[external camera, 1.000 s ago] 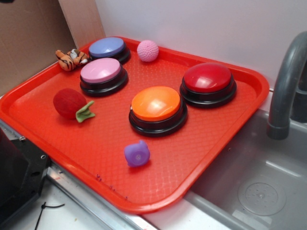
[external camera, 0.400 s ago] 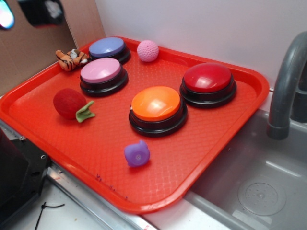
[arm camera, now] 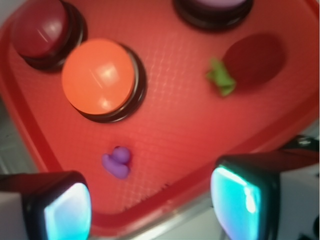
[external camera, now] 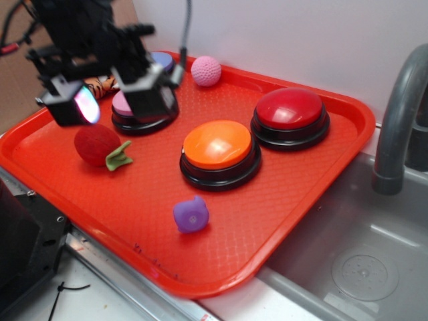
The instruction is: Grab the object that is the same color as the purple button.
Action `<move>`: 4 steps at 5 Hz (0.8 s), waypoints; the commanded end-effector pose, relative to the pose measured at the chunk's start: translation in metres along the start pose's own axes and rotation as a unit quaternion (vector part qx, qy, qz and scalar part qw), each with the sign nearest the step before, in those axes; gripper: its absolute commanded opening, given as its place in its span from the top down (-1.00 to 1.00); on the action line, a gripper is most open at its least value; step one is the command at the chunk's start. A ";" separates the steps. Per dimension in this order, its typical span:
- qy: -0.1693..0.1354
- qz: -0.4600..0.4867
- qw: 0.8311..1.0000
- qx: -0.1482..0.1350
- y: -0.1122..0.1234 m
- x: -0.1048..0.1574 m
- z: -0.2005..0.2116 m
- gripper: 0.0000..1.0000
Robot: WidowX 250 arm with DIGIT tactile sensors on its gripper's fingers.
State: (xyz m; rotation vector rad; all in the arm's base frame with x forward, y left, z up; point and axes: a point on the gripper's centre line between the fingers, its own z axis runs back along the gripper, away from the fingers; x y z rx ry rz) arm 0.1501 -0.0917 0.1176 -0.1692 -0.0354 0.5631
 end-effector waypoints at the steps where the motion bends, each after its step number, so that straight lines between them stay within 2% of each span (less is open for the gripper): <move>1: -0.015 0.016 0.999 -0.036 -0.035 -0.001 -0.063 -1.00; 3: 0.001 -0.006 1.000 -0.018 -0.042 -0.007 -0.097 -1.00; 4: -0.003 -0.002 1.000 -0.006 -0.041 -0.008 -0.105 -0.49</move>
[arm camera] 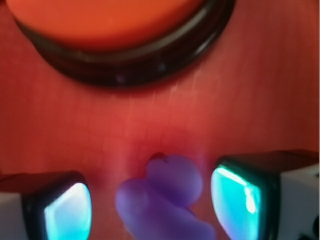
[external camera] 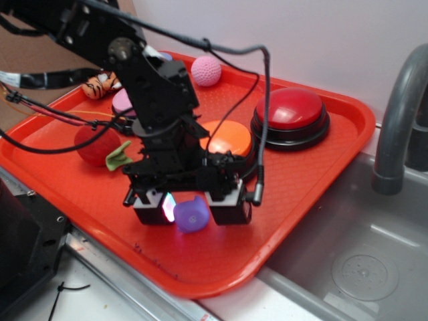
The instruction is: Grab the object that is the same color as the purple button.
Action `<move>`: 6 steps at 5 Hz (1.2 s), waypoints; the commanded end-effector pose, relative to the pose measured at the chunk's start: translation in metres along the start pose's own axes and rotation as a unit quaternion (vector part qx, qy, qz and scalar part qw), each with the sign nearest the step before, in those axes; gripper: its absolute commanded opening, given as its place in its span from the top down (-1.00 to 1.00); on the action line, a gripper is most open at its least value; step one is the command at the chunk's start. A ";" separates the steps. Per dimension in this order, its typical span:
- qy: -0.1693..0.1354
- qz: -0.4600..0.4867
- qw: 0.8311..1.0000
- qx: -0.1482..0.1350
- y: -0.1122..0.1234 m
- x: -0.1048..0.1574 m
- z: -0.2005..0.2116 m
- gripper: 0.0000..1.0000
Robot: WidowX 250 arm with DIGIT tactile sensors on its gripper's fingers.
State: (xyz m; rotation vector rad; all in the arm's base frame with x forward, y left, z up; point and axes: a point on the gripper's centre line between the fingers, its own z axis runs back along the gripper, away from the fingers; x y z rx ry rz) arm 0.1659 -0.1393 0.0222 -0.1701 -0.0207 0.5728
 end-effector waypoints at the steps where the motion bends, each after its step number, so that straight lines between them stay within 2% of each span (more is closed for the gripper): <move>1: -0.019 0.004 1.000 -0.007 -0.007 0.004 0.002 1.00; 2: -0.025 -0.015 1.000 0.010 -0.004 0.007 0.016 1.00; 3: -0.017 -0.055 0.998 0.037 0.001 0.016 0.044 1.00; 4: 0.011 -0.100 0.994 0.050 0.019 0.031 0.093 1.00; 5: -0.010 -0.108 0.992 0.065 0.043 0.041 0.138 1.00; 6: -0.042 -0.081 0.995 0.047 0.065 0.051 0.180 1.00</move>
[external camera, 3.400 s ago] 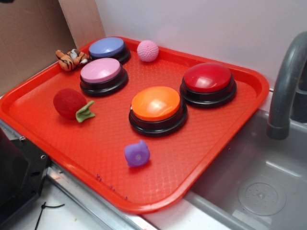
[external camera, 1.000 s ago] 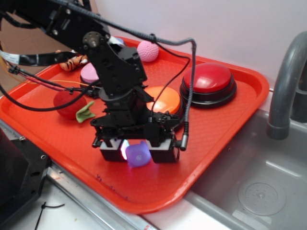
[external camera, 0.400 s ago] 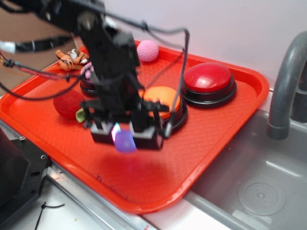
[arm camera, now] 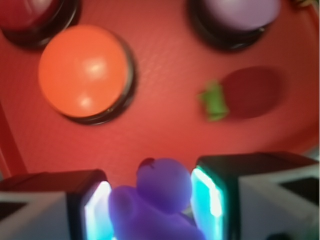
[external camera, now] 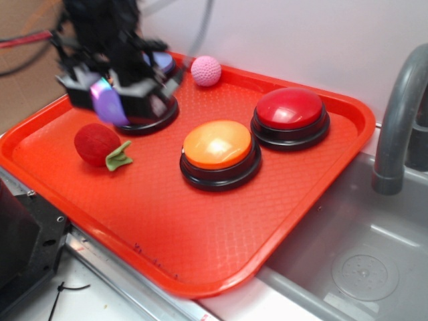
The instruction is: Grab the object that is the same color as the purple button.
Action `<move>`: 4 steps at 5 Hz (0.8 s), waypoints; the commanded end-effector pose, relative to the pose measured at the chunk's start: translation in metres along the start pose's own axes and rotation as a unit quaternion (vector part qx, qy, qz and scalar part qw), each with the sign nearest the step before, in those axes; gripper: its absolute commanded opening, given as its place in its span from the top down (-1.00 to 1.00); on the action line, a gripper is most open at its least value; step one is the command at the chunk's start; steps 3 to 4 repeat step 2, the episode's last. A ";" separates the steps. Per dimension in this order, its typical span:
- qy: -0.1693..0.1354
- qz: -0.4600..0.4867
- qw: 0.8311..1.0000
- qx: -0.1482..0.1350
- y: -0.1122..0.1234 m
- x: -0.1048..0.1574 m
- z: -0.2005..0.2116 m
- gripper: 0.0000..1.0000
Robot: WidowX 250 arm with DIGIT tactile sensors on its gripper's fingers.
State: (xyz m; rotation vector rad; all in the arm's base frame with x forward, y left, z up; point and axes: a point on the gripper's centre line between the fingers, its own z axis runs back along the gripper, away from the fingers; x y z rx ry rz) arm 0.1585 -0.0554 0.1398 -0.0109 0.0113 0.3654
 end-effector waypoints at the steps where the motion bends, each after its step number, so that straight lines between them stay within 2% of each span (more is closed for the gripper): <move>1: -0.056 0.047 0.996 -0.042 0.042 0.013 0.066 1.00; 2: -0.067 0.074 0.994 -0.049 0.055 0.013 0.072 1.00; 4: -0.067 0.074 0.994 -0.049 0.055 0.013 0.072 1.00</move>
